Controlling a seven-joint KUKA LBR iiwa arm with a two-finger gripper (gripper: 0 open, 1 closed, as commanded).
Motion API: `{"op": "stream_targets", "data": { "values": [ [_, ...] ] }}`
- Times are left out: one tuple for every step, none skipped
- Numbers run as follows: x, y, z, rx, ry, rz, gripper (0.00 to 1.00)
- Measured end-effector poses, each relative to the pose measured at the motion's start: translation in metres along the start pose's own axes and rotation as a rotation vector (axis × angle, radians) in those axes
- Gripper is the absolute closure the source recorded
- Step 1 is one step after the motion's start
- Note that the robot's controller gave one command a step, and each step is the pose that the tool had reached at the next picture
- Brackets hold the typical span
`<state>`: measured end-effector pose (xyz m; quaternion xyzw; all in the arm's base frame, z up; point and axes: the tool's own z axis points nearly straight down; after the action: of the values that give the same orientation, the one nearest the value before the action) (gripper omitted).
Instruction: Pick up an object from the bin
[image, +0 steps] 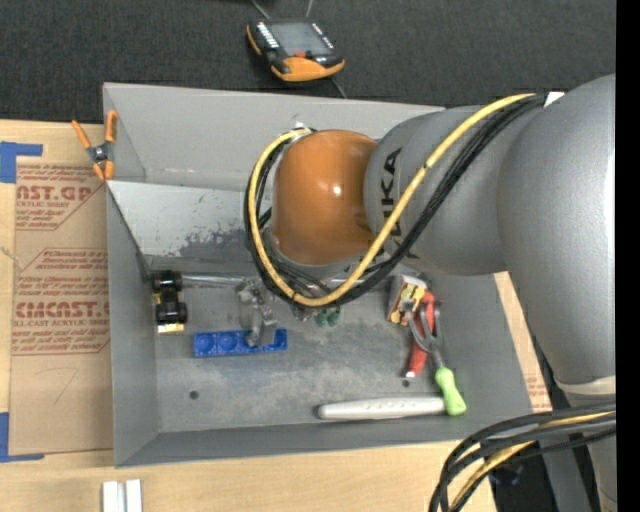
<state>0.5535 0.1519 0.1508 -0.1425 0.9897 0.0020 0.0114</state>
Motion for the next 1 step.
{"op": "stream_targets", "data": {
  "values": [
    [0.0018,-0.0056,0.0202,0.0,-0.009,0.042,1.0]
  ]
}}
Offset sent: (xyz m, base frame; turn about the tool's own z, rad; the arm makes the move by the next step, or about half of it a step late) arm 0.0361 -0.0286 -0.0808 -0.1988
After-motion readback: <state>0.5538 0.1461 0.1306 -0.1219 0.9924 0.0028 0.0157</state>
